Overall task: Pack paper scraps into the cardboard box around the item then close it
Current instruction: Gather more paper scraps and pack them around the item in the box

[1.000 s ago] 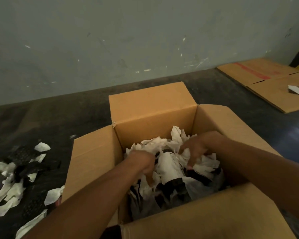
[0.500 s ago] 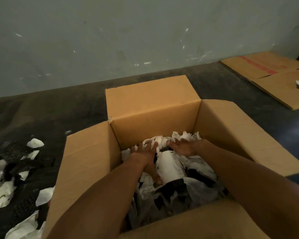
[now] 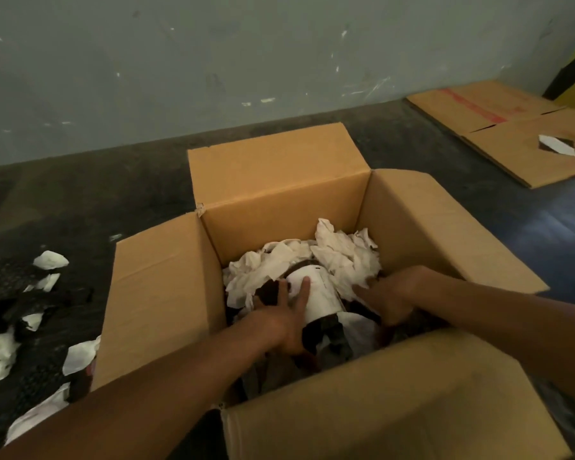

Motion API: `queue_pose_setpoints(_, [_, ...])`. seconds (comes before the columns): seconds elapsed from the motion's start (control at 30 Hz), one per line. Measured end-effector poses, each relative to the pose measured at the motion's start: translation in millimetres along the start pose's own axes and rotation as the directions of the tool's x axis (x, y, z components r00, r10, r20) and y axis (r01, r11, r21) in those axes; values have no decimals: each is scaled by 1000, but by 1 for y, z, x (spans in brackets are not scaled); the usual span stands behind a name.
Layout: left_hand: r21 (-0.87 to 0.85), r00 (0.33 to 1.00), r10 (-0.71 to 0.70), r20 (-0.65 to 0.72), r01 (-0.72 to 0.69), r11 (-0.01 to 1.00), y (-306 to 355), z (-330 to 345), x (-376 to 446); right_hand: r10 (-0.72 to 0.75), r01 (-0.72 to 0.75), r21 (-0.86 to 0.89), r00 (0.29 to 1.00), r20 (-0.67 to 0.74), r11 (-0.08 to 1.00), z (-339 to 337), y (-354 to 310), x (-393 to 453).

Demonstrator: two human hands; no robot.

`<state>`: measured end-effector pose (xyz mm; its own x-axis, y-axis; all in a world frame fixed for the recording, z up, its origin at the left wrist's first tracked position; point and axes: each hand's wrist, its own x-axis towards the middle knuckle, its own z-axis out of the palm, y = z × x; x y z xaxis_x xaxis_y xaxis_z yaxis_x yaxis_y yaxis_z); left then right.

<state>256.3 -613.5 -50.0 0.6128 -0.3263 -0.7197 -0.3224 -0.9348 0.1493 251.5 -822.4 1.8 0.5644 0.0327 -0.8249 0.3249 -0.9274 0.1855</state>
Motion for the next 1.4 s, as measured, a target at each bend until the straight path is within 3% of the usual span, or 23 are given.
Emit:
queue_pose_setpoints(0.27, [-37,988,-128,-83,125,991,21,16,3,85,-84,-169,996,-2,982,15,-13,36])
queue_pose_setpoints(0.37, [18,992,-101,-72,102,995,19,7,-8,52,-52,-87,999,-2,995,3,-11,19])
queue_pose_setpoints(0.53, [167,991,59,-119,-39,985,4,-28,-28,11,-19,99,997,80,995,-31,-12,-19])
queue_pose_setpoints(0.63, [123,969,124,-214,-99,987,1,-47,-49,31,-27,171,999,-22,985,-48,-14,-37])
queue_pose_setpoints(0.73, [58,885,189,-425,-182,982,-3,-60,-81,98,-35,298,975,-200,954,-61,-24,-59])
queue_pose_setpoints(0.87, [77,708,197,-678,-198,977,-24,-61,-129,164,31,386,872,-461,922,-73,-54,-85])
queue_pose_setpoints(0.97, [93,615,173,-769,-160,983,-55,-49,-163,200,106,435,775,-599,894,-82,-92,-103])
queue_pose_setpoints(1.1, [42,583,101,-806,-114,993,-114,-20,-216,197,165,416,691,-696,894,-90,-163,-124])
queue_pose_setpoints(1.4, [-214,593,-169,-787,-5,977,-265,98,-322,79,347,367,624,-777,863,-77,-358,-144])
